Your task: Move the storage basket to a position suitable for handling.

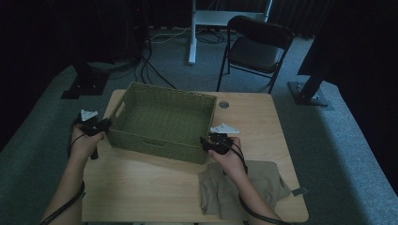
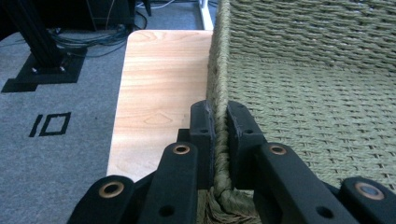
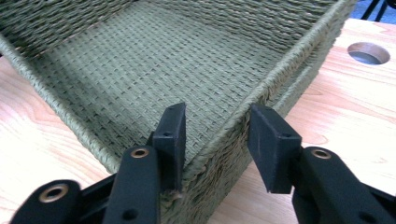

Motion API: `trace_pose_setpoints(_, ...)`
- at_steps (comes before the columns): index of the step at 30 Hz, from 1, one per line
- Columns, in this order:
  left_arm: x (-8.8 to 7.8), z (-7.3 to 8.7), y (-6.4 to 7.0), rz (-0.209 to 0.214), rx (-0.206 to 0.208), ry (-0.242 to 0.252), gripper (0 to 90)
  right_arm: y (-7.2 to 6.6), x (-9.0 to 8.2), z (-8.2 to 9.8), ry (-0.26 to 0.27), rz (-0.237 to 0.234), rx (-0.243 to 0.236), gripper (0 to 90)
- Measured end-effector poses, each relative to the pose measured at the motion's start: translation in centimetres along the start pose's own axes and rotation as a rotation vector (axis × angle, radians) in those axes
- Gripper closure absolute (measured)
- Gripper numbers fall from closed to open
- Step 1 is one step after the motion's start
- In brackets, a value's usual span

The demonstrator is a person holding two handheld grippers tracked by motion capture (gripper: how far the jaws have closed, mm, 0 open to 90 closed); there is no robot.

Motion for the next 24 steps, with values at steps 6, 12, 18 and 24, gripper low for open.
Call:
trace_pose_setpoints(6,-0.6,0.4,0.4,0.008,-0.011,0.01,84.6,0.5,0.0,-0.1,-0.004,0.012,0.014,60.8)
trace_pose_setpoints(12,-1.4,0.8,1.0,0.012,-0.001,-0.008,84.8,1.1,0.0,-0.1,-0.013,0.023,0.037,63.5)
trace_pose_setpoints(18,-2.2,1.3,1.6,0.012,-0.033,-0.003,84.6,1.7,-0.1,-0.2,-0.021,0.036,0.052,66.3)
trace_pose_setpoints(24,-2.8,1.7,2.3,0.023,-0.039,0.001,84.1,2.3,-0.3,-0.2,-0.029,0.034,0.062,68.1)
Point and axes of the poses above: each handheld gripper's, and its own axes: x roughly forward along the jaws, z roughly out of its underside, y roughly to its right, the point moved 7 cm from there along x, roughly forward along the jaws, and after that the axes turned 5 degrees about y, right-handed, at the moved point
